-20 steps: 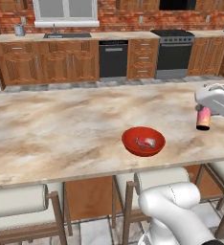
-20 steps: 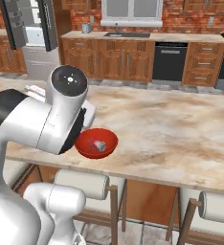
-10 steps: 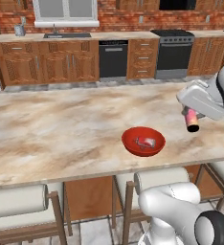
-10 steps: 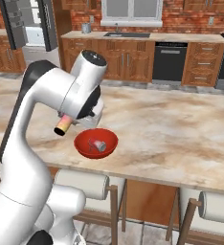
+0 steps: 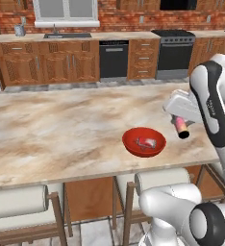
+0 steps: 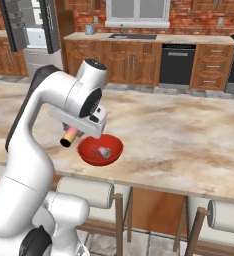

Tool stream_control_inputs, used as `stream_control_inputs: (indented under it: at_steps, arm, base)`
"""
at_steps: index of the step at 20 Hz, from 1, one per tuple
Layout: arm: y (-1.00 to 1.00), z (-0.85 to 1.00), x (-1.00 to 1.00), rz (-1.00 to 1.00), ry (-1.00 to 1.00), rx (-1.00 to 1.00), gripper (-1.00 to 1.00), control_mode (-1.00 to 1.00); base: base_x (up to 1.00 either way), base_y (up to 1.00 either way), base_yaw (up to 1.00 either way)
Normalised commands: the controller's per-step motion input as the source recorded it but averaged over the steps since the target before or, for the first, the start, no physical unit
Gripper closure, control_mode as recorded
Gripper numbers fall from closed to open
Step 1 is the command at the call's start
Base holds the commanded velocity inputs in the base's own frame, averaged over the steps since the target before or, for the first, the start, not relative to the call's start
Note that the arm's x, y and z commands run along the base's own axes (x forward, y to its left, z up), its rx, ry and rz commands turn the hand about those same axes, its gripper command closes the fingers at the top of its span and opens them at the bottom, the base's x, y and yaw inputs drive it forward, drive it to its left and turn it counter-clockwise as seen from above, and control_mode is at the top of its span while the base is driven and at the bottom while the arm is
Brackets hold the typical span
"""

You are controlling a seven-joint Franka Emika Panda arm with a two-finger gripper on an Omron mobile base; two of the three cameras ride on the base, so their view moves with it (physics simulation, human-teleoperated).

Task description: Open the fridge, grab two sodas, and place both sodas inside the bowl with ice on the dining counter.

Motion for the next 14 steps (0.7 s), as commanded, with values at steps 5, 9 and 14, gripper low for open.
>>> stream_control_inputs:
  at_steps: [5, 9, 14]
  arm:
    - [-0.01, -0.41, 0.43, 0.13, 0.03, -0.08, 1.00, -1.00]
    - [-0.01, -0.44, 0.53, 0.20, 0.02, -0.12, 1.00, -1.00]
    - [0.00, -0.47, 0.54, 0.30, 0.00, -0.14, 1.00, -1.00]
  base:
    - [0.00, 0.00, 0.00]
    - [0.00, 0.00, 0.00]
    - [0.00, 0.00, 0.00]
